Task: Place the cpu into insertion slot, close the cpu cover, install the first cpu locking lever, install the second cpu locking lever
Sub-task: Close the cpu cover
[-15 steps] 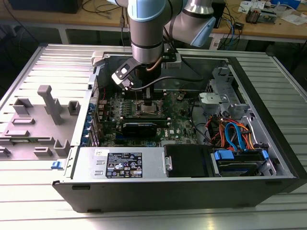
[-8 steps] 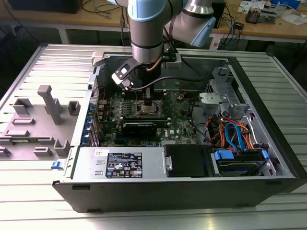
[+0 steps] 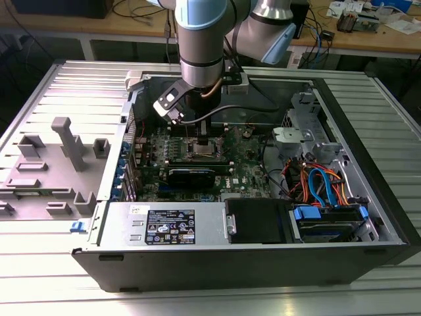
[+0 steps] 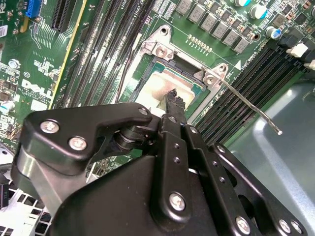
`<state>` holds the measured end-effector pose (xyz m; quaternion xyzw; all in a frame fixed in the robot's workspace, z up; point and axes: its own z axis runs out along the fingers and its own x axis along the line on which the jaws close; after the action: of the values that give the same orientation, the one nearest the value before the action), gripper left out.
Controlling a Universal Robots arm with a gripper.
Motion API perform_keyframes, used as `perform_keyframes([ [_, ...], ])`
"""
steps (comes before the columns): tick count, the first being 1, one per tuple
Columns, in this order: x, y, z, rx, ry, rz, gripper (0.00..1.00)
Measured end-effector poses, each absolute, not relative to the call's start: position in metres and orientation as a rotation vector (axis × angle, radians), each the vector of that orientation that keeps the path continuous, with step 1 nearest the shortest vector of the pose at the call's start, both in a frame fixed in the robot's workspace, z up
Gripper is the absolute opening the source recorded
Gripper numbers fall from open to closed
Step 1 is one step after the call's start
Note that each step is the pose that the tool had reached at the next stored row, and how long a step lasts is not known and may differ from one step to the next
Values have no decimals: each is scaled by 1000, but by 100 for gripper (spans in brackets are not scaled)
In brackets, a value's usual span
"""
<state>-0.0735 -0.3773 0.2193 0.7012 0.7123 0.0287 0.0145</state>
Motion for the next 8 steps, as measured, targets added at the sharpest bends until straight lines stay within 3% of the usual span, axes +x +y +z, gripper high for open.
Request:
perform_keyframes([
  [8,-73,-377,225,2183,2217,89,11],
])
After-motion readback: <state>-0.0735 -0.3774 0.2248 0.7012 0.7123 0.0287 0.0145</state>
